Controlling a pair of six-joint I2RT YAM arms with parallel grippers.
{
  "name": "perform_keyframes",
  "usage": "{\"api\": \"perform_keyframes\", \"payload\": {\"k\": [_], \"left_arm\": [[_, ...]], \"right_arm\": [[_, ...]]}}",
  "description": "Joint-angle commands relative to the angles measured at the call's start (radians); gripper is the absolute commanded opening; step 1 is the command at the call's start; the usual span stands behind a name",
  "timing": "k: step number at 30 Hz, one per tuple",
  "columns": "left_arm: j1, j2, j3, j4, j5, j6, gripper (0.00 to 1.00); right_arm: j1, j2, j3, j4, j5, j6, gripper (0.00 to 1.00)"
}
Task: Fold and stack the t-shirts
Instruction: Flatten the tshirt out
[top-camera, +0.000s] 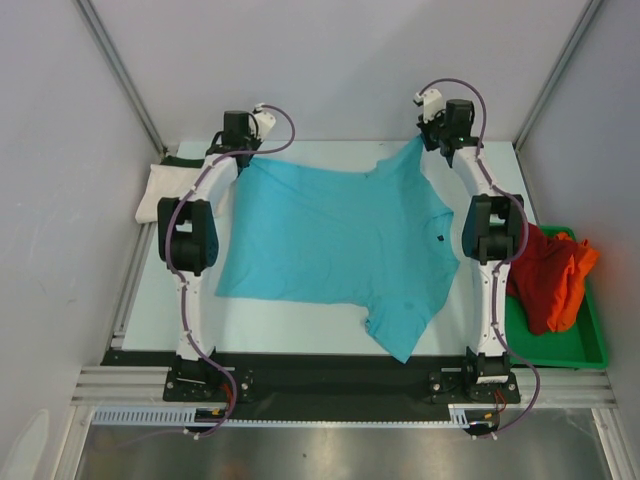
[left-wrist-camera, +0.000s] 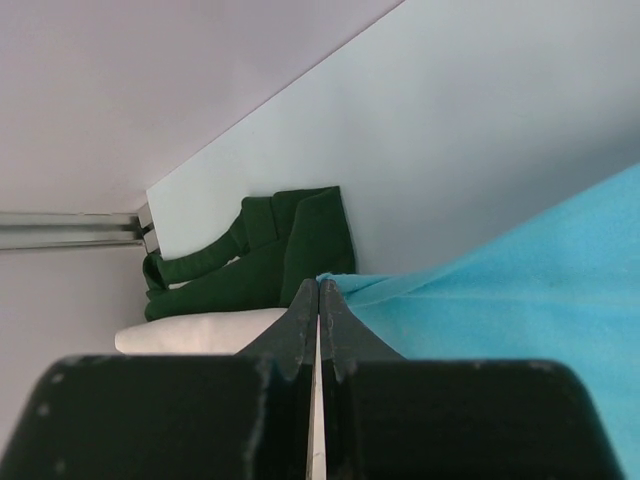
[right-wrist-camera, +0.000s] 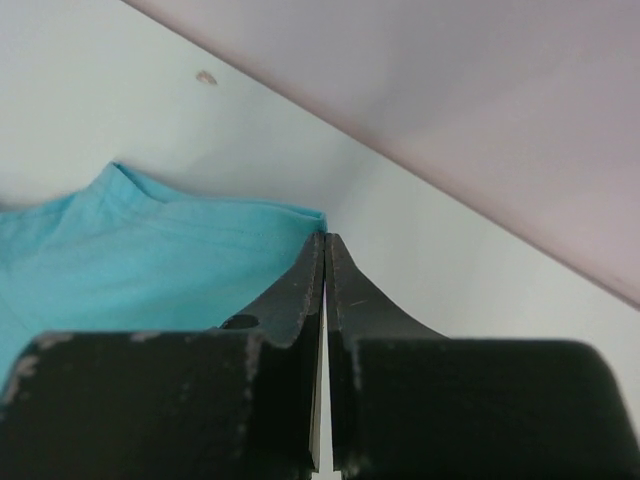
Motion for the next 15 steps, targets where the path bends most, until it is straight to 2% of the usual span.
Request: {"api": "perform_keyframes", "payload": {"k": [1, 15], "left_arm": [[0.01, -0.026, 0.028, -0.003, 0.046, -0.006, 0.0], [0.016, -0.057, -0.02, -0.031, 0.084, -0.02, 0.0]], "right_arm": [[-0.013, -0.143, -0.031, 0.002, 0.011, -0.023, 0.0], [-0.016, -0.368, -0.267, -0.068, -0.032, -0.032, 0.0]]}}
